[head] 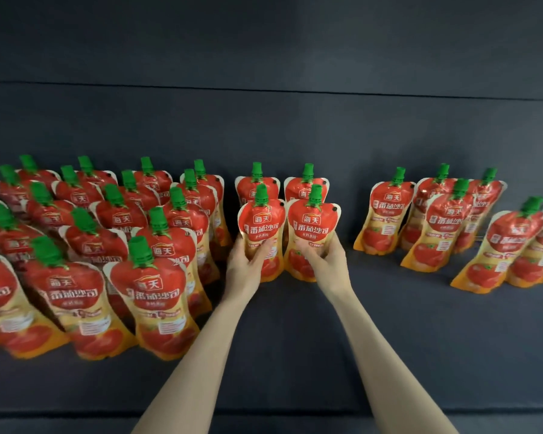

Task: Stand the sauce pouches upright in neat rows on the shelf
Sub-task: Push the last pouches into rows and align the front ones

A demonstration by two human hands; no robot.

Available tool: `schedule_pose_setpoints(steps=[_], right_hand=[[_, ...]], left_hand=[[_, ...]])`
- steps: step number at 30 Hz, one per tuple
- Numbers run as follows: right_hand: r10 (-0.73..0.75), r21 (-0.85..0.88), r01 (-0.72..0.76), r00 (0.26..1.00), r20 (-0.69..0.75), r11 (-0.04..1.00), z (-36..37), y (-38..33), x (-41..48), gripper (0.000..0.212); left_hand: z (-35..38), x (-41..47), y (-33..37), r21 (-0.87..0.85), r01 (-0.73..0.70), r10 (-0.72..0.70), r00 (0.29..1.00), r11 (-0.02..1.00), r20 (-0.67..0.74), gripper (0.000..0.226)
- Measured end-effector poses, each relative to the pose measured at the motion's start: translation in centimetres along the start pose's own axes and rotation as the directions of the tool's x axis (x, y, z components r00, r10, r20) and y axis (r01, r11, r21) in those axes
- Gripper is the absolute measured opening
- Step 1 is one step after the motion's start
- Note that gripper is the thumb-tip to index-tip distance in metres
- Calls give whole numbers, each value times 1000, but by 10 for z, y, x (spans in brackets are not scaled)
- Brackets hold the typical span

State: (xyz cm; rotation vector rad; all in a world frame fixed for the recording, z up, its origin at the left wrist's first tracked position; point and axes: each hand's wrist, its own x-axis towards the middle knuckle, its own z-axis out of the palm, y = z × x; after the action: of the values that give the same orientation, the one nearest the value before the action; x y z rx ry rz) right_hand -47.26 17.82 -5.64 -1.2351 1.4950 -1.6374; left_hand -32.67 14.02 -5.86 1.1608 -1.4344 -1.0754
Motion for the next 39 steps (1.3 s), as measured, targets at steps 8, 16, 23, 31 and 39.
schedule_pose_setpoints(steps=[8,16,23,31,39], right_hand=[[33,-119,-36,999,-29,992,-2,17,-6,46],[19,-215,-29,999,-47,976,6,15,4,43],[28,-250,-43,998,-63,967,6,18,5,44],[41,-297,-59,997,-67,953,7,21,8,48],[47,-357,-69,996,-71,932,8,26,11,50]], left_hand=[[-1,-8,-10,164,-28,58,982,986,-180,52],[6,1,-16,158,-80,119,960,984,-253,44],[8,4,-23,146,-66,103,960,987,-261,48],[8,7,-25,155,-55,95,960,986,-262,47],[7,8,-25,159,-57,99,959,986,-265,47]])
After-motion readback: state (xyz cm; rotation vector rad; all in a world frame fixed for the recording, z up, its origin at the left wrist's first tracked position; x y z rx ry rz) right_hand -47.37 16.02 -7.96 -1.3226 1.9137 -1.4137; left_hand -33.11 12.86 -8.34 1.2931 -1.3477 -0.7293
